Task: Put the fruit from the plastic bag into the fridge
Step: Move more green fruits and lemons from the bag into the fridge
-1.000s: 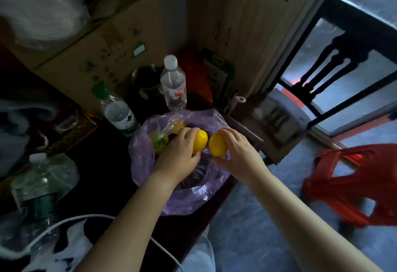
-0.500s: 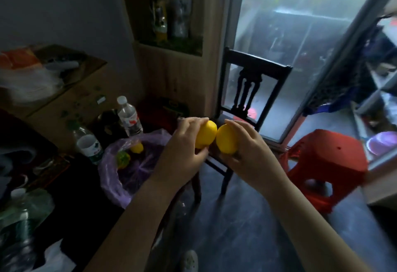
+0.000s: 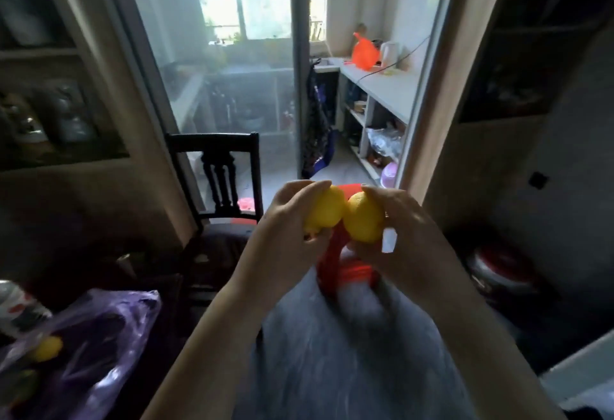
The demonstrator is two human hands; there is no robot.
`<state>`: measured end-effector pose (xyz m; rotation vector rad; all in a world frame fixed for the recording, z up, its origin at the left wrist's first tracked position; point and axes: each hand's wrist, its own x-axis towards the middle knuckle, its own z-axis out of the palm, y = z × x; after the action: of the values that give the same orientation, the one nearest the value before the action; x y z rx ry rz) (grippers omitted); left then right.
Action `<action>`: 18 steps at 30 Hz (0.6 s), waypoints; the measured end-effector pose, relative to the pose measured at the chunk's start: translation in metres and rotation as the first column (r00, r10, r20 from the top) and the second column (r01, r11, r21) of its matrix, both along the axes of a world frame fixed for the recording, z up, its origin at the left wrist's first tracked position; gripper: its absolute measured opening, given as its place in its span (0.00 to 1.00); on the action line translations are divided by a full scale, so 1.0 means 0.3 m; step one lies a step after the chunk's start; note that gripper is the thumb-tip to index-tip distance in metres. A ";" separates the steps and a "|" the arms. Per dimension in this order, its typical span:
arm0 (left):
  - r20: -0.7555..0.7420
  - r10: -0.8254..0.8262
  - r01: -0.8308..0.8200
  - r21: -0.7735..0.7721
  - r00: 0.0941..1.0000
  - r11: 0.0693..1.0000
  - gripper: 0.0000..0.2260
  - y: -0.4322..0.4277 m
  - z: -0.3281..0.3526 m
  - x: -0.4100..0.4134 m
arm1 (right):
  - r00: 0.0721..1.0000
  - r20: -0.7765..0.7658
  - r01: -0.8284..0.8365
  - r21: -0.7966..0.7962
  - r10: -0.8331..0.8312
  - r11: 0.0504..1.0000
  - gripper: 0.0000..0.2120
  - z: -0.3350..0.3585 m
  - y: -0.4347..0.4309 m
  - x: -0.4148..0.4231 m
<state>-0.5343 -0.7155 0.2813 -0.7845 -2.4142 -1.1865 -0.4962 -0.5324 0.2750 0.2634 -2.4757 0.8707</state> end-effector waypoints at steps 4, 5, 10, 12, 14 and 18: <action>0.022 -0.192 0.192 0.004 0.981 0.981 0.28 0.104 -0.003 0.024 | 0.986 0.073 0.157 -0.067 -0.152 0.985 0.34 0.013 0.062 0.152; 0.013 -0.228 0.228 -0.009 0.974 0.974 0.28 0.126 -0.011 0.035 | 0.979 0.092 0.189 -0.067 -0.183 0.980 0.36 0.013 0.070 0.189; -0.003 -0.363 0.362 -0.064 0.932 0.930 0.28 0.240 -0.022 0.137 | 0.937 0.132 0.332 -0.049 -0.324 0.942 0.40 0.006 0.129 0.369; -0.004 -0.411 0.410 -0.071 0.912 0.909 0.28 0.291 -0.014 0.203 | 0.911 0.116 0.398 -0.007 -0.394 0.917 0.38 0.007 0.165 0.453; -0.021 -0.458 0.455 -0.078 0.889 0.887 0.28 0.341 0.006 0.272 | 0.880 0.089 0.463 0.059 -0.467 0.884 0.37 0.018 0.199 0.543; -0.067 -0.534 0.526 -0.106 0.843 0.844 0.29 0.454 0.061 0.412 | 0.827 0.051 0.552 0.109 -0.559 0.827 0.37 0.058 0.273 0.723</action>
<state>-0.4107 -0.5794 0.2997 -1.5782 -2.2423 -1.1954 -0.2793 -0.4504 0.2925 -0.4638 -2.4553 0.5221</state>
